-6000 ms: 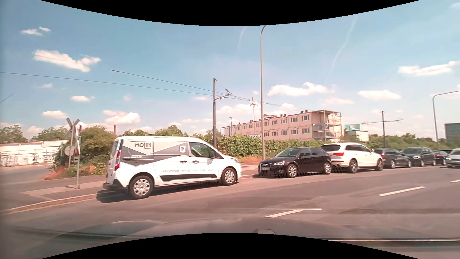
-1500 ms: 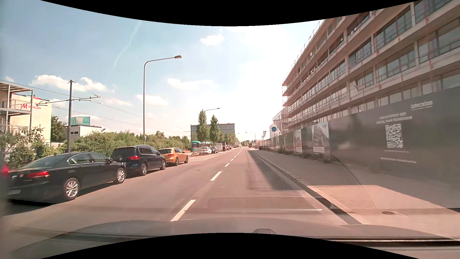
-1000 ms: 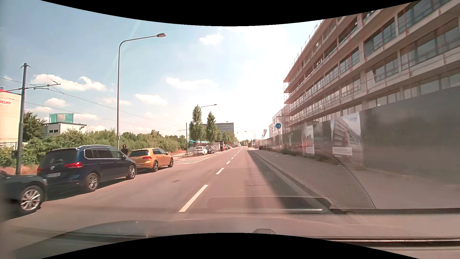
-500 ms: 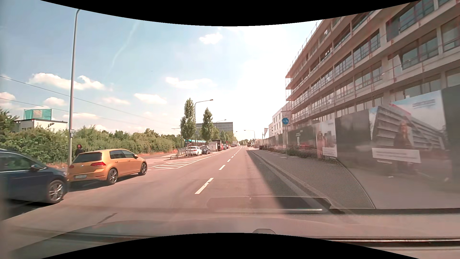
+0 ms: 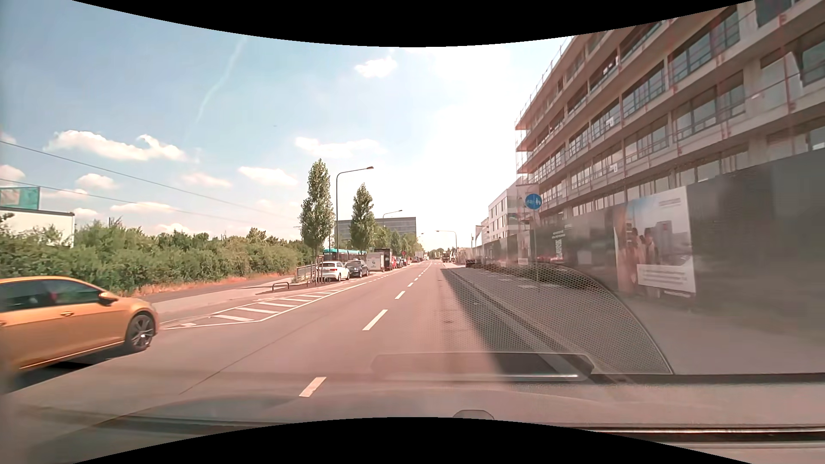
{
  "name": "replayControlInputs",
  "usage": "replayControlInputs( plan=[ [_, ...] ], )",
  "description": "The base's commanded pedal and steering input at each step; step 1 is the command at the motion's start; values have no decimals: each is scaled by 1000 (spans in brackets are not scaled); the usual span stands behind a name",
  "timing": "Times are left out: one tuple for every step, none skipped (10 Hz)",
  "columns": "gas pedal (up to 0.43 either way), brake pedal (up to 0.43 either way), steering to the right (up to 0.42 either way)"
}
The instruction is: Follow the waypoints while adhering to traffic rules and regulations
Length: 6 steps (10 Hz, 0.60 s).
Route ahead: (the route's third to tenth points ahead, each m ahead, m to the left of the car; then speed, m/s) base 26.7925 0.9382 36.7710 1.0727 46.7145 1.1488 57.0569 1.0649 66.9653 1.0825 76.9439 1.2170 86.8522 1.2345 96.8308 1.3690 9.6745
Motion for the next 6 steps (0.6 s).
replayControlInputs(
  plan=[
    [240, 0, -1],
    [240, 0, -4],
    [240, 0, -6],
    [240, 0, -6],
    [240, 0, -9],
    [228, 0, -12]
  ],
)
